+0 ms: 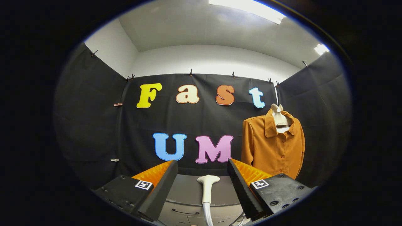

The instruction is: Iron the clothes twice with a garment steamer, once on the left side and once on the right side.

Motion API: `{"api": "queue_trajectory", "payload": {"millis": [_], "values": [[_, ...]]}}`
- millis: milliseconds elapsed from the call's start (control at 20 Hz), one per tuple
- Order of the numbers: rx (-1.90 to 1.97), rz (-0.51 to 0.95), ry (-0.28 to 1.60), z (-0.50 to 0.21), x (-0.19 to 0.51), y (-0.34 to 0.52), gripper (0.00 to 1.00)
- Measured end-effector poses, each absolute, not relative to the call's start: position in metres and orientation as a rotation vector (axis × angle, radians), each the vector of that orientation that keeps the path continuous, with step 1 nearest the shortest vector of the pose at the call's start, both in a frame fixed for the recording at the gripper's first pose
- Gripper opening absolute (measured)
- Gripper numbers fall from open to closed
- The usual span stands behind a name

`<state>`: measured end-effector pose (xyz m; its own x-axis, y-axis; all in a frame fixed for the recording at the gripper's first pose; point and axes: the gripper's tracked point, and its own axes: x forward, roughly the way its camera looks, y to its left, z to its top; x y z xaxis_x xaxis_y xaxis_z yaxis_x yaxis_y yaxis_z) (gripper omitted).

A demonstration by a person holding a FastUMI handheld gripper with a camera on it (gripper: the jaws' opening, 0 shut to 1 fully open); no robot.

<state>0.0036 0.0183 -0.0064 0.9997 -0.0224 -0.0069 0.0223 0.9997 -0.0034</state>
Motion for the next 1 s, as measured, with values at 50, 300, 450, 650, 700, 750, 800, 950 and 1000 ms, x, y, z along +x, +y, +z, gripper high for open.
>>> {"api": "queue_trajectory", "payload": {"millis": [50, 300, 450, 650, 700, 750, 800, 950, 1000], "values": [[-0.003, -0.025, 0.006, -0.007, 0.005, 0.020, 0.98], [-0.009, -0.031, 0.006, -0.009, 0.010, 0.026, 0.98], [-0.011, -0.041, 0.013, -0.012, 0.014, 0.030, 0.98], [-0.014, -0.066, 0.030, -0.019, 0.018, 0.033, 0.98], [-0.010, -0.072, 0.035, -0.022, 0.020, 0.034, 0.98], [-0.006, -0.078, 0.044, -0.024, 0.021, 0.036, 0.98], [-0.004, -0.085, 0.050, -0.027, 0.022, 0.037, 0.98], [-0.007, -0.100, 0.077, -0.039, 0.027, 0.041, 0.98], [-0.008, -0.105, 0.089, -0.044, 0.030, 0.040, 0.98]]}}
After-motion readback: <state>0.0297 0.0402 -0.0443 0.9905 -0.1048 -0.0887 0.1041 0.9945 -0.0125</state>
